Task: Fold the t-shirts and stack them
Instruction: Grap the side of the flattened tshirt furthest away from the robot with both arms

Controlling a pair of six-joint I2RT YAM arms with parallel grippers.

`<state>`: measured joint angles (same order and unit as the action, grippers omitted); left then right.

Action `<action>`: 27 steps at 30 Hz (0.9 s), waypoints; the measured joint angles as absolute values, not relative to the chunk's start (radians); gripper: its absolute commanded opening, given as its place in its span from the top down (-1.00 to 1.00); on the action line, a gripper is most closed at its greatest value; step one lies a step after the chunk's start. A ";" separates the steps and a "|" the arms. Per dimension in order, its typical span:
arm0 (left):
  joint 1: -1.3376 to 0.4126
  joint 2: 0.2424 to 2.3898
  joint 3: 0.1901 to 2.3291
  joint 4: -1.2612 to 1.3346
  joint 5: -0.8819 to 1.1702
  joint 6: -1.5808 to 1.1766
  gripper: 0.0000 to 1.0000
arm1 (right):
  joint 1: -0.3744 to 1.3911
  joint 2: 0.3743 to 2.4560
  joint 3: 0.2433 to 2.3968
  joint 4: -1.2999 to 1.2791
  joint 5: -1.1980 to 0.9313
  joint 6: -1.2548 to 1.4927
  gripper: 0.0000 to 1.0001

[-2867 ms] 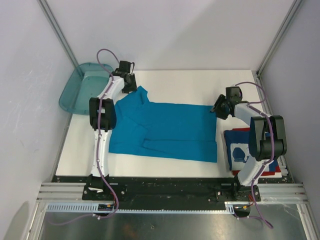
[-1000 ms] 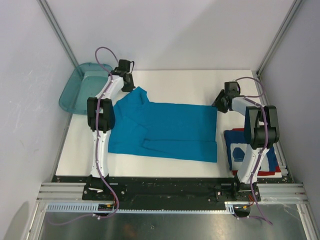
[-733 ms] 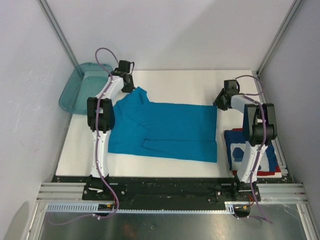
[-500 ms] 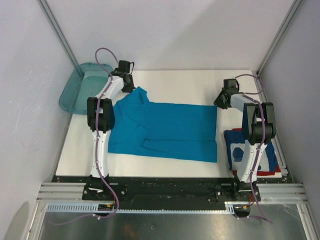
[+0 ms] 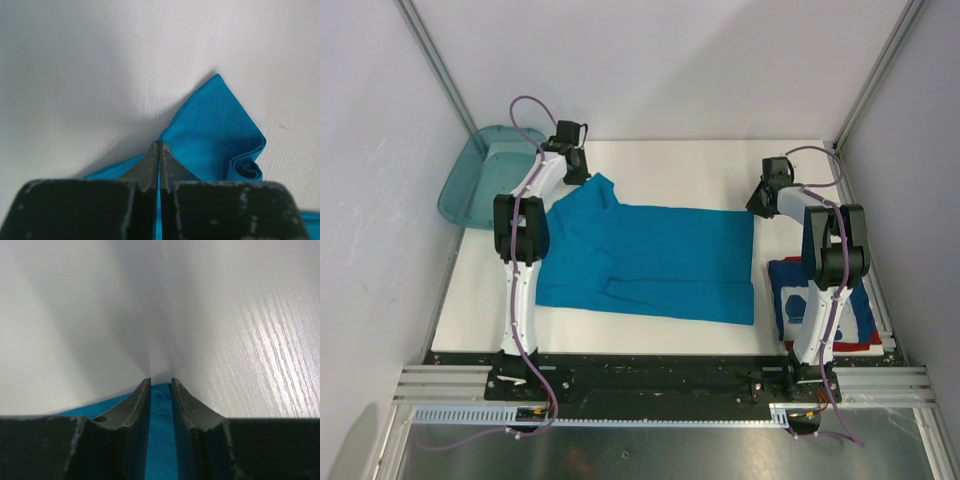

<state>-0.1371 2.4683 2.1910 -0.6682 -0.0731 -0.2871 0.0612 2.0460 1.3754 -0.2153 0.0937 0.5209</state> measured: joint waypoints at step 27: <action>-0.113 2.450 2.188 -0.659 -0.044 -0.288 1.00 | 0.130 2.138 1.578 -0.430 0.233 0.443 1.00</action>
